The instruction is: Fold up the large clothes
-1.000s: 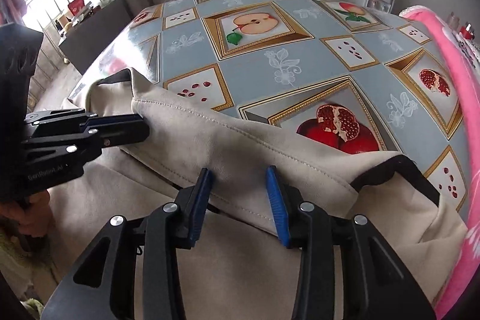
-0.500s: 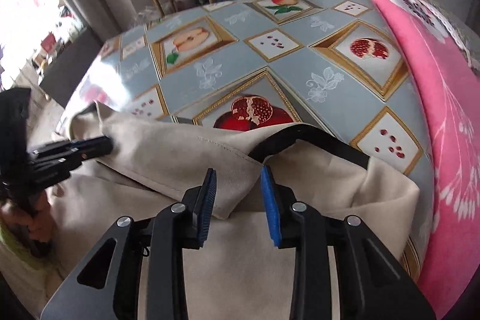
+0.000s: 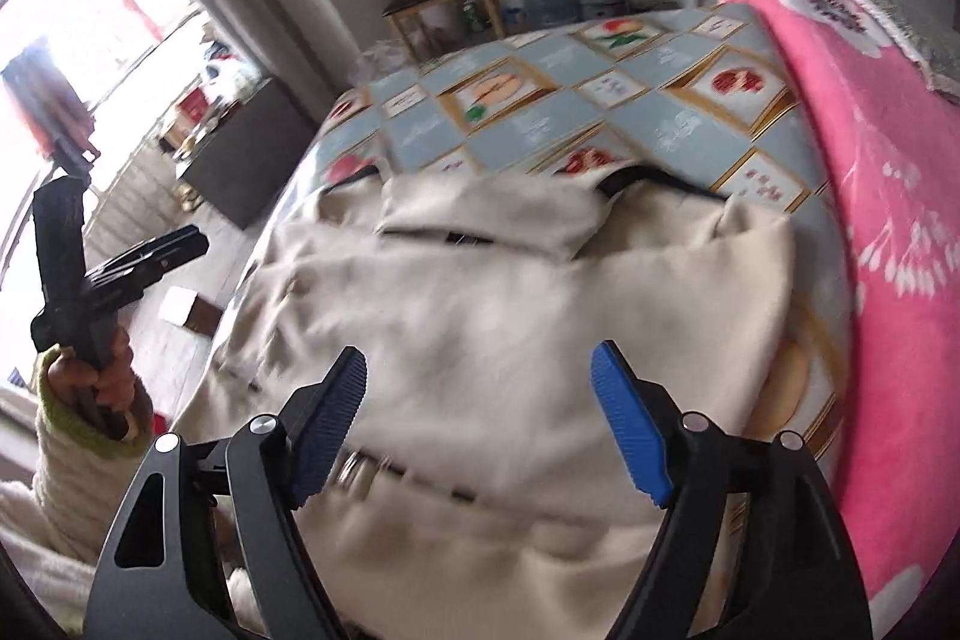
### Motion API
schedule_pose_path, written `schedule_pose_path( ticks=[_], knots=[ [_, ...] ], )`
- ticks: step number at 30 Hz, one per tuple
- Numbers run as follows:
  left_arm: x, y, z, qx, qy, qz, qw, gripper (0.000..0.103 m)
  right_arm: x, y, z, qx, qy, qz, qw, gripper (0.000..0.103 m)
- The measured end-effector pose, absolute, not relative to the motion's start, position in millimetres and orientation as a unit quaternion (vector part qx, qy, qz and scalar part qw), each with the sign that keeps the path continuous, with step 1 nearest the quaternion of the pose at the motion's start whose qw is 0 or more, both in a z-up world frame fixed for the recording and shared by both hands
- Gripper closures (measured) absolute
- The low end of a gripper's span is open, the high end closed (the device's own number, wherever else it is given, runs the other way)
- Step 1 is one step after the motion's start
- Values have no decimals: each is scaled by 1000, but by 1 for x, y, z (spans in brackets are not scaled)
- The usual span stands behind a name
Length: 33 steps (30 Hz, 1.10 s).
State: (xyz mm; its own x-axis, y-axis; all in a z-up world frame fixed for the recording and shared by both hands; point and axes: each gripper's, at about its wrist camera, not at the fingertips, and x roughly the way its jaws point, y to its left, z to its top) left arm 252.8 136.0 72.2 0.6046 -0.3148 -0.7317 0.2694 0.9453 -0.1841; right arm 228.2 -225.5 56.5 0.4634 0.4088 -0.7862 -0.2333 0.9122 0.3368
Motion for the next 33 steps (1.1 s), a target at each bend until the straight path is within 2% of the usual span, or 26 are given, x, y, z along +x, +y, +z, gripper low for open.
schedule_pose_path(
  ticks=[8,9,11,13,15,17,21,24,25,27,30,31,33],
  knots=[
    [161,188,36,-84,414,-101,901,36,166,-135,23,15,506,305,806,27],
    [154,191,29,-91,419,-99,898,39,163,-125,19,11,510,317,800,27],
    [143,193,13,-90,436,-93,891,50,160,-106,10,1,513,335,790,27],
    [141,193,-1,-74,456,-72,884,67,159,-90,0,-25,520,327,789,27],
    [142,192,-10,-55,466,-52,882,76,157,-81,-7,-43,521,328,787,28],
    [143,192,-15,-46,467,-42,882,84,155,-74,-13,-62,528,321,784,39],
    [145,190,-24,-26,475,-39,879,91,147,-69,-24,-100,535,296,785,49],
    [146,189,-28,-16,479,-34,877,92,141,-67,-31,-120,531,279,791,59],
    [146,188,-29,-14,479,-34,877,91,139,-65,-31,-124,530,278,791,65],
    [147,186,-29,-5,480,-31,876,91,137,-63,-32,-131,530,275,792,70],
    [148,184,-31,6,480,-31,877,91,134,-62,-31,-149,522,260,798,87],
    [149,183,-32,9,479,-31,877,90,134,-63,-30,-150,520,256,801,96],
    [150,181,-32,17,473,-34,880,92,134,-64,-26,-143,516,255,805,97]
  ],
)
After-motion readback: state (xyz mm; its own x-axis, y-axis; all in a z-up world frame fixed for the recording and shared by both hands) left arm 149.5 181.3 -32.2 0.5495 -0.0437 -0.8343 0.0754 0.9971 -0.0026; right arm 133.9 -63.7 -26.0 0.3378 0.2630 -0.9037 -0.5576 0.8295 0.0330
